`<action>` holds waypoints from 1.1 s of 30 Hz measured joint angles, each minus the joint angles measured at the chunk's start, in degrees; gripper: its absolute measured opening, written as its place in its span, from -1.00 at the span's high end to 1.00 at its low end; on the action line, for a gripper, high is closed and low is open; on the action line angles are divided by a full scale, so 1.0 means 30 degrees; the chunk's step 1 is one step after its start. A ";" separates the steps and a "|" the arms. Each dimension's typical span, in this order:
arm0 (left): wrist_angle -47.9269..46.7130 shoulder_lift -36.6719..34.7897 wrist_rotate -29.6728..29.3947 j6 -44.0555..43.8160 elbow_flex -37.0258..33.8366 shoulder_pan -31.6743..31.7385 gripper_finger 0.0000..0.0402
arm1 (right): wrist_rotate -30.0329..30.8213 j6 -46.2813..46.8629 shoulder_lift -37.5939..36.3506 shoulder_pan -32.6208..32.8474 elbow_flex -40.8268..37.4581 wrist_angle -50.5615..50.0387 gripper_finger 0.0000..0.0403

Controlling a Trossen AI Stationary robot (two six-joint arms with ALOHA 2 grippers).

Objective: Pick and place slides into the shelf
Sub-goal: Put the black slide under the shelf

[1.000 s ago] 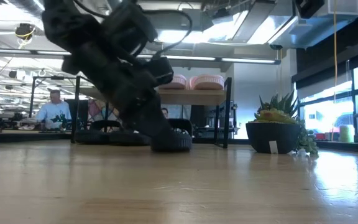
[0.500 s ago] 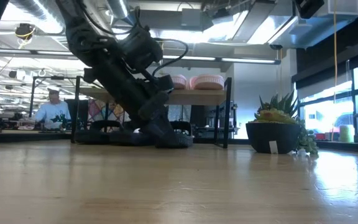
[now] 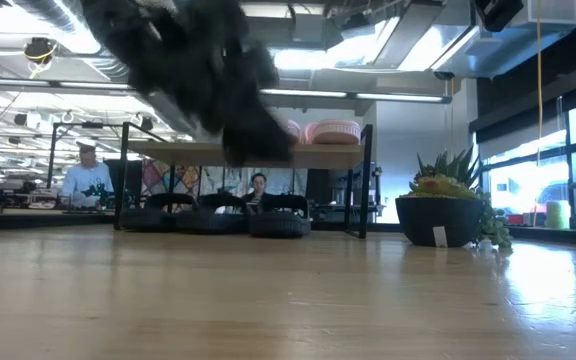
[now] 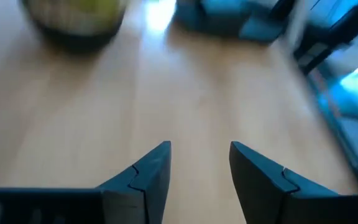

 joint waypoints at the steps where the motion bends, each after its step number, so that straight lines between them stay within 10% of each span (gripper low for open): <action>1: 0.0037 -0.0766 0.0026 0.0012 0.0000 -0.0079 0.22 | -0.0005 -0.0071 0.0000 0.0002 0.0000 0.0000 -0.17; 19: -0.5954 -1.6316 0.0112 0.2007 -0.0298 0.0354 0.22 | -0.0027 -0.0675 0.0000 0.0000 0.0000 0.0000 -0.17; 33: -0.5058 -2.4349 -0.1229 -0.0286 -0.6574 0.0374 0.22 | 0.0087 -0.0984 0.0007 -0.0036 0.0007 0.0007 -0.17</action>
